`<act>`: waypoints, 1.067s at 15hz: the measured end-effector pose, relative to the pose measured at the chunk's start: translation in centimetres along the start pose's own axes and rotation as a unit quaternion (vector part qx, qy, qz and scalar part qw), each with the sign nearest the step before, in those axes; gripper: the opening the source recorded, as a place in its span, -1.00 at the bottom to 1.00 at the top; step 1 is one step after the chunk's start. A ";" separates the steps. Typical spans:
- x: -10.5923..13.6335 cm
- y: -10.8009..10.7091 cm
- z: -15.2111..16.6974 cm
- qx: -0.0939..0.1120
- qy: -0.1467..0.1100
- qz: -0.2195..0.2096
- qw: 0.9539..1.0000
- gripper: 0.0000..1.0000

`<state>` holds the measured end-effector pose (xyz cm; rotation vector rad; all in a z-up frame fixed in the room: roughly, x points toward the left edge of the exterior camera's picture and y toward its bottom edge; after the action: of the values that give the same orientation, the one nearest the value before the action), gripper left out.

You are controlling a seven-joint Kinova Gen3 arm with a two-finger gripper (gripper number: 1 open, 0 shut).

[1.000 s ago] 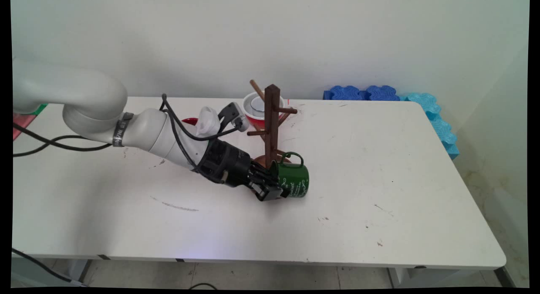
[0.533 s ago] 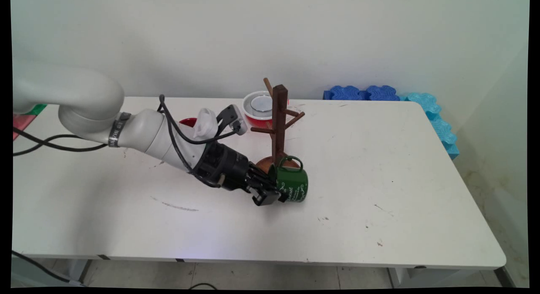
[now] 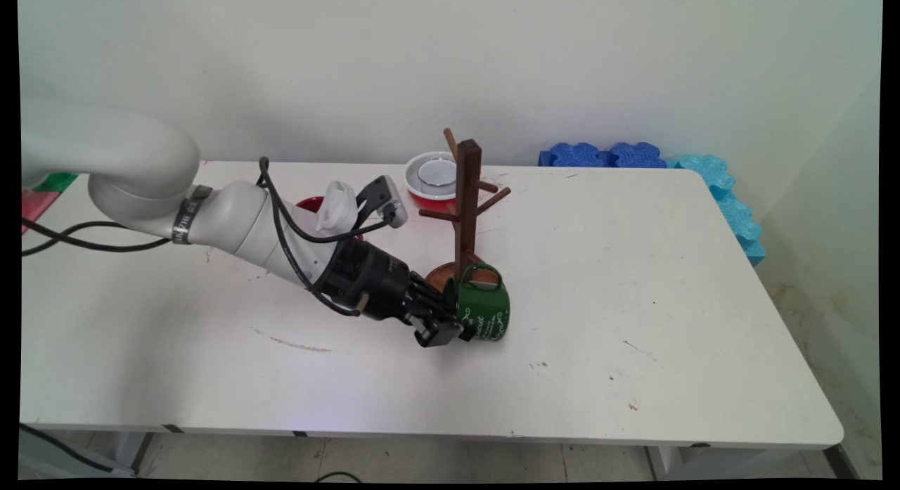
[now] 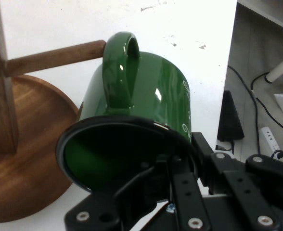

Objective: Place the picked object on the table

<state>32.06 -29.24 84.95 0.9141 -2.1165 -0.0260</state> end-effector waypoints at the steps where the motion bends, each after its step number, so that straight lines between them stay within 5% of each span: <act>1: 0.0 0.0 -0.1 0.000 0.000 0.001 1.000 -1.00; 16: 0.7 0.3 -1.6 -0.002 -0.013 0.023 1.000 -1.00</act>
<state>32.74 -29.03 86.56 0.8667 -2.1595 -0.0185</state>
